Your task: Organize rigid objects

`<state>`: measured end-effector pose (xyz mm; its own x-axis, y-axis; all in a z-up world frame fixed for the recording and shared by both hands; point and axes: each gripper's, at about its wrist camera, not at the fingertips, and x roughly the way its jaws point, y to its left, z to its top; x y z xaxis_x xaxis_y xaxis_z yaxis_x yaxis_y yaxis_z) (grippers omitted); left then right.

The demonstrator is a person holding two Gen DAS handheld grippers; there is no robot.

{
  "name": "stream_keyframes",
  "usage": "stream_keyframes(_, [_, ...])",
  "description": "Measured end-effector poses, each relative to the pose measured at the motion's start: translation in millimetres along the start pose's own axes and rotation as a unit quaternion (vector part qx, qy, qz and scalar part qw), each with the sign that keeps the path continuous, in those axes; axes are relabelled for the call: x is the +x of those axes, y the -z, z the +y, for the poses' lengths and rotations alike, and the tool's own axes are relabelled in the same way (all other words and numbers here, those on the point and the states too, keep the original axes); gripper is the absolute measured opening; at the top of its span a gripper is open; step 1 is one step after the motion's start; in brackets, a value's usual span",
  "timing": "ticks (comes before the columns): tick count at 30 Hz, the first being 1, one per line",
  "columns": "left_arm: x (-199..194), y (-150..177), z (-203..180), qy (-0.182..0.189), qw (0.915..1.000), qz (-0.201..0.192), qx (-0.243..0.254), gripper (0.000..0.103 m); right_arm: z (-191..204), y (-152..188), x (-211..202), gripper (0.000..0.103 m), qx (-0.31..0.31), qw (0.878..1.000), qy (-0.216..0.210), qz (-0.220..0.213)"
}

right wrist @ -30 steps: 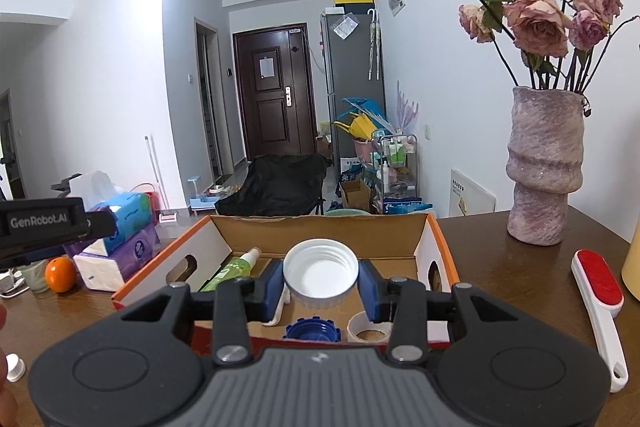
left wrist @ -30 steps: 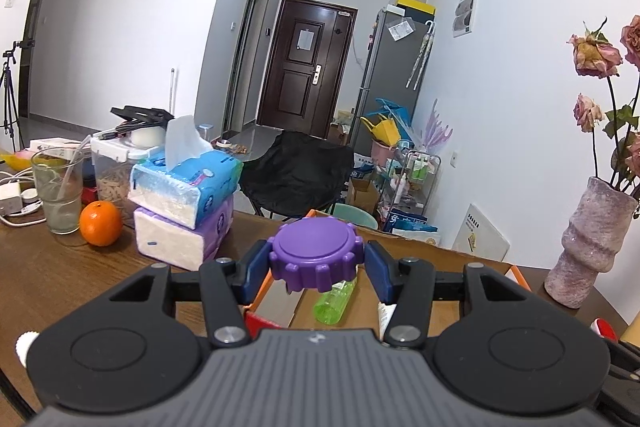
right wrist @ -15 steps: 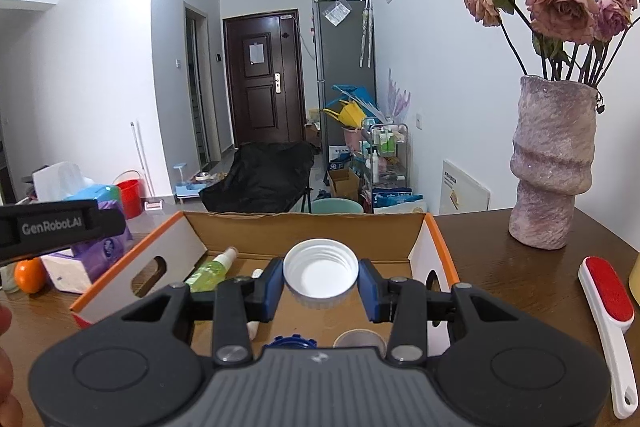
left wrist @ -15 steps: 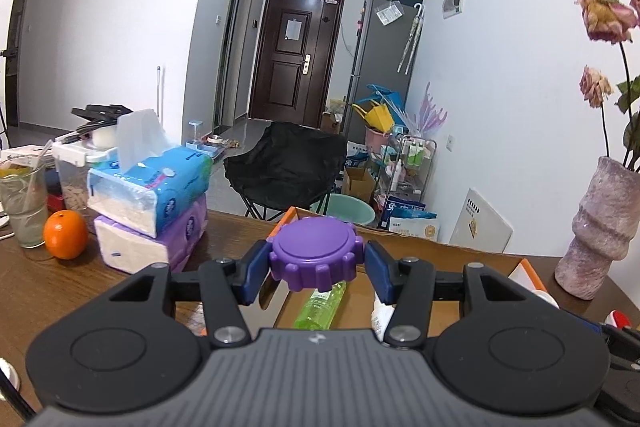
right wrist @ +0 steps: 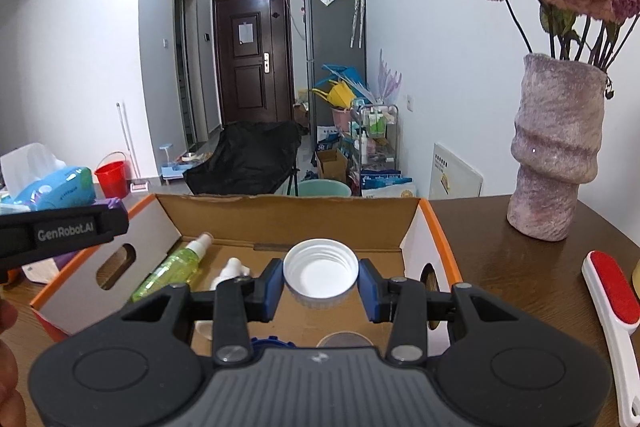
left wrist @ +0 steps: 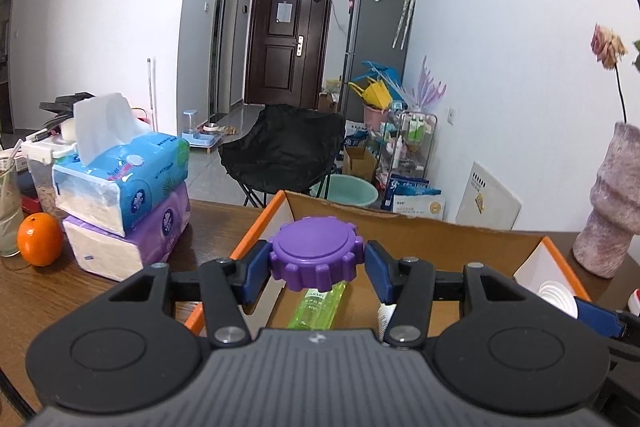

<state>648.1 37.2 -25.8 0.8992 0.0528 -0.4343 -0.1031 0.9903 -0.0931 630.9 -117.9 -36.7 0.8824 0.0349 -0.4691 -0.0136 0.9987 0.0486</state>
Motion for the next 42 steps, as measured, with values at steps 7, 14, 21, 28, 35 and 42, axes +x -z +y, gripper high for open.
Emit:
stream_keyframes(7, [9.9,7.9,-2.8,0.000,0.9998,0.007,0.019,0.053,-7.1,5.0,16.0,0.039,0.008,1.000,0.003,0.018])
stream_keyframes(14, [10.0,9.0,-3.0,0.001,0.9997,0.007,0.024,0.053,-3.2,9.7,20.8,0.039,-0.001,1.000,-0.007,0.013])
stream_keyframes(21, [2.9,6.1,3.8,0.001,0.9998,0.005,0.021,0.082,-4.6,11.4,24.8,0.049,-0.002,0.999,-0.006,0.034])
stream_keyframes(28, [-8.9,0.7,19.2,0.000,0.9999,-0.006,0.010,0.103,-3.5,9.8,15.0,0.103,-0.001,1.000,0.004,0.017])
stream_keyframes(35, [-9.8,-0.3,27.0,-0.010,0.9999,-0.002,0.006,0.103,-1.6,9.2,10.7,0.103,-0.003,1.000,0.003,0.018])
stream_keyframes(42, [-23.2,-1.3,33.0,-0.021,0.9997,-0.008,0.000,0.103,-0.3,6.2,-5.1,0.103,-0.003,1.000,0.004,0.008])
